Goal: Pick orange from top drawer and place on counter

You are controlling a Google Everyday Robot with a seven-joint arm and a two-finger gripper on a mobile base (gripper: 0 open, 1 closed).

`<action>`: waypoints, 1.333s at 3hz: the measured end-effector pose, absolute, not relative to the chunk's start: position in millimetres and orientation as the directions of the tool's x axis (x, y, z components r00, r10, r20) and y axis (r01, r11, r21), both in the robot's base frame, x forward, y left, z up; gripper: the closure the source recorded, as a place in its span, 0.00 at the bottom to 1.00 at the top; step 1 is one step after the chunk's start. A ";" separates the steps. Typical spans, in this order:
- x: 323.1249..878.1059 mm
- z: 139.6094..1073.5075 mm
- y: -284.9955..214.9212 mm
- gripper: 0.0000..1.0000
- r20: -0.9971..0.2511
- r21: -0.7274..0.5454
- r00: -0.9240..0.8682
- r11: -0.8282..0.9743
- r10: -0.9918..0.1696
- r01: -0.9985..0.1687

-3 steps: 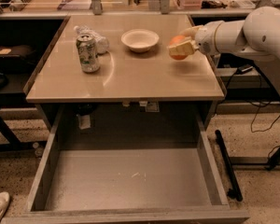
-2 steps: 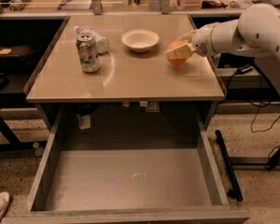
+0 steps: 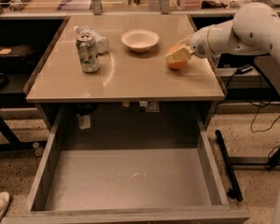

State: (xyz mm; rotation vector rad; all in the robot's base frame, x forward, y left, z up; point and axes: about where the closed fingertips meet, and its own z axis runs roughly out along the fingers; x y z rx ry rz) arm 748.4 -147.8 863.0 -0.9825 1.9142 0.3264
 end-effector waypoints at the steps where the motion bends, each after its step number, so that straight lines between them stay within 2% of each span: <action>1: 748.4 863.0 -147.8 0.59 -0.830 -0.164 -0.249 0.645 -0.500 -0.746; 3: 748.4 862.9 -147.7 0.10 -0.829 -0.164 -0.249 0.645 -0.500 -0.747; 4: 748.4 862.9 -147.7 0.00 -0.829 -0.164 -0.249 0.645 -0.500 -0.747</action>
Offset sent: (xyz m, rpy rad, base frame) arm 0.0000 0.0000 0.0000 0.0000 0.0000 0.0000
